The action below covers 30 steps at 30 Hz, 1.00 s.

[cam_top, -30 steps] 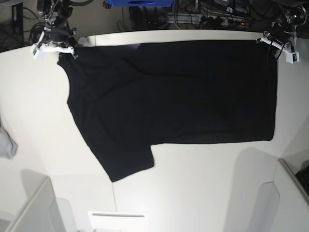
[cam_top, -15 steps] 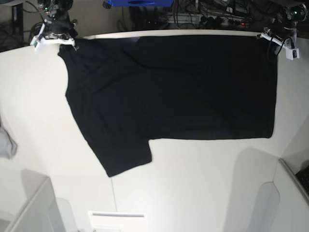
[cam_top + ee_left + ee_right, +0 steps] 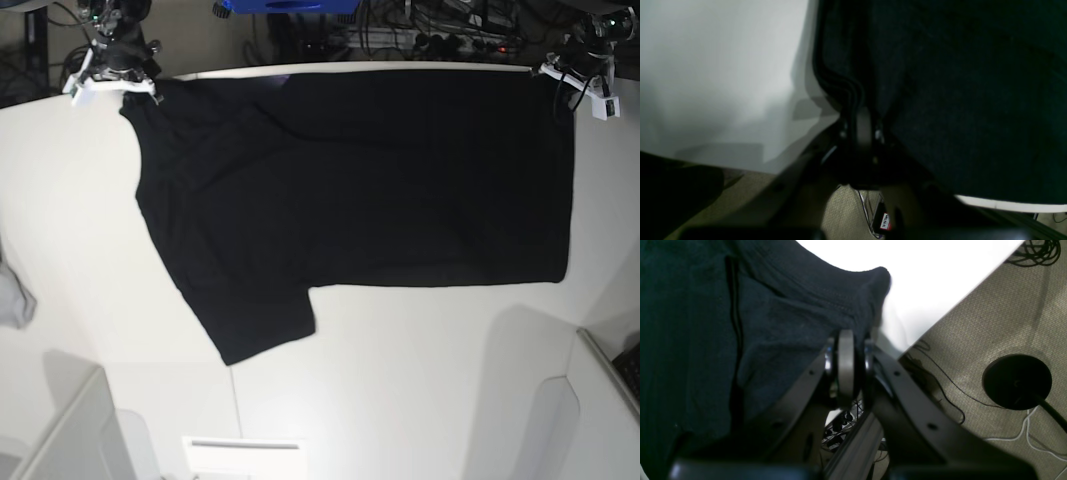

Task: Fold the T-shirt properly
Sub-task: 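Pull the shirt toward the robot with both grippers, flattening it, then move the right gripper to the sleeve and grasp its edge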

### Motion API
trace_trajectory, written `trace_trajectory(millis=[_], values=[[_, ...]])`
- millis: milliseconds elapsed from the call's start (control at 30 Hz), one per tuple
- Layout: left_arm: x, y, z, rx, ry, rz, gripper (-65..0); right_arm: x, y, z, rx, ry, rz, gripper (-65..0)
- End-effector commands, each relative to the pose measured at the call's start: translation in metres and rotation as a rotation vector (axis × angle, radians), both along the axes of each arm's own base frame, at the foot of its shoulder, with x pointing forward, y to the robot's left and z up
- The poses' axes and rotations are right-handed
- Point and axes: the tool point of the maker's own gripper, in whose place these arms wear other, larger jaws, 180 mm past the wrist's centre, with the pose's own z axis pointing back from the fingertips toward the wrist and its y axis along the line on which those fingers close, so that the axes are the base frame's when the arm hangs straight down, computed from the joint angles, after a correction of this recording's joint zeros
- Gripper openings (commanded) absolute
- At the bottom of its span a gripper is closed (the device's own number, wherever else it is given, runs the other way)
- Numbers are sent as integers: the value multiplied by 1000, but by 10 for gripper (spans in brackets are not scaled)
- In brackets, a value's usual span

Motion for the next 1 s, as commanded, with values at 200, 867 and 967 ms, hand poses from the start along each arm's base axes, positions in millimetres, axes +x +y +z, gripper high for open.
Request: trace_trajectory(millis=[200,867,967], values=[[-16,20,5,47,45,37,-650,3,-4,7,-18,-25,-2,-626],[-19,81,68,214,-85,186,-260,-11,-26,36,-125,-77,-35,-357],[-8,78,86,258,-122,154,-260,-10,-30,36,-138,-81,-38,-357]])
